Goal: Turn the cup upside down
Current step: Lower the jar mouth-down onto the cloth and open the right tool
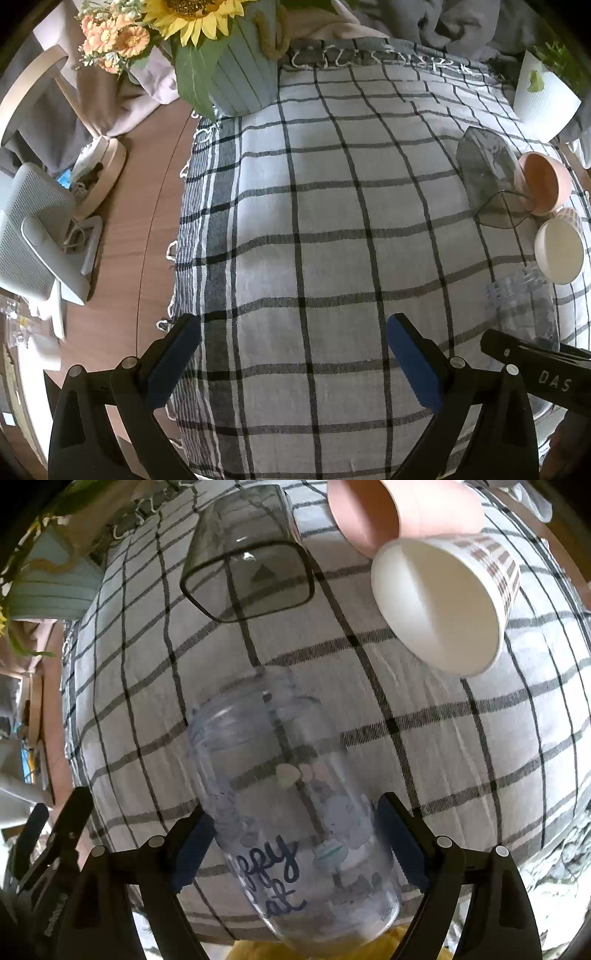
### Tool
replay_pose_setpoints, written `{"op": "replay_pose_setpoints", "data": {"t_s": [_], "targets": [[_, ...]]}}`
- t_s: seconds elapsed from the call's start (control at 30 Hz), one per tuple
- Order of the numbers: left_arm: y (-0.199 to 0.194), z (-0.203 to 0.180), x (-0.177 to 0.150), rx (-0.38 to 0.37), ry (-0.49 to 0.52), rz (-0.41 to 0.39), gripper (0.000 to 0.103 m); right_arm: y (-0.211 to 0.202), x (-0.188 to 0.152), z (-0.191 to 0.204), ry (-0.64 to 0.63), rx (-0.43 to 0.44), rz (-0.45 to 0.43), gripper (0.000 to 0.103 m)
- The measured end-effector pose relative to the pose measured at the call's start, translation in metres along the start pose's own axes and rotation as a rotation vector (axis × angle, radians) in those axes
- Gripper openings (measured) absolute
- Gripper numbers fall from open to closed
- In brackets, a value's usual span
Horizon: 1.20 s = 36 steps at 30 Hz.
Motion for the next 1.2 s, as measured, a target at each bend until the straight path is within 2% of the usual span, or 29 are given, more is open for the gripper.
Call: {"op": "replay_pose_setpoints", "data": {"t_s": [0.3,0.4,0.57,0.63,0.77,0.9,1.1,1.2], "targets": [[-0.005,0.0,-0.005,-0.012,-0.028,0.008,0.102,-0.008,-0.012,0.0,-0.035,-0.008,-0.018,0.087],[-0.015,-0.001,-0.009,-0.027,-0.042,-0.009,0.102,-0.026,-0.022,-0.001,-0.056,-0.01,-0.064,0.087],[-0.047,-0.015,-0.019,-0.067,-0.057,-0.083,0.102,-0.082,-0.035,-0.005,-0.1,-0.024,-0.208,0.087],[-0.059,-0.023,-0.024,-0.078,-0.054,-0.119,0.102,-0.104,-0.028,-0.009,-0.107,-0.034,-0.258,0.088],[-0.08,-0.048,-0.039,-0.1,-0.044,-0.2,0.102,-0.132,-0.028,-0.043,-0.111,-0.063,-0.323,0.088],[-0.088,-0.073,-0.053,-0.104,-0.039,-0.236,0.102,-0.14,-0.041,-0.076,-0.11,-0.083,-0.33,0.088],[-0.088,-0.106,-0.08,-0.114,-0.067,-0.279,0.102,-0.124,-0.052,-0.116,-0.126,-0.118,-0.293,0.088],[-0.09,-0.123,-0.093,-0.119,-0.086,-0.339,0.102,-0.118,-0.058,-0.136,-0.135,-0.145,-0.286,0.088]]}}
Point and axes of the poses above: each gripper's, at about its wrist camera, not at the fingertips, and y roughly the way its jaws point, z to its left, x to its top, the point moved 8 cm from there along y, roughly the way its jaws point, and after that the axes turned 12 degrees about z, right-handed, at the moved point
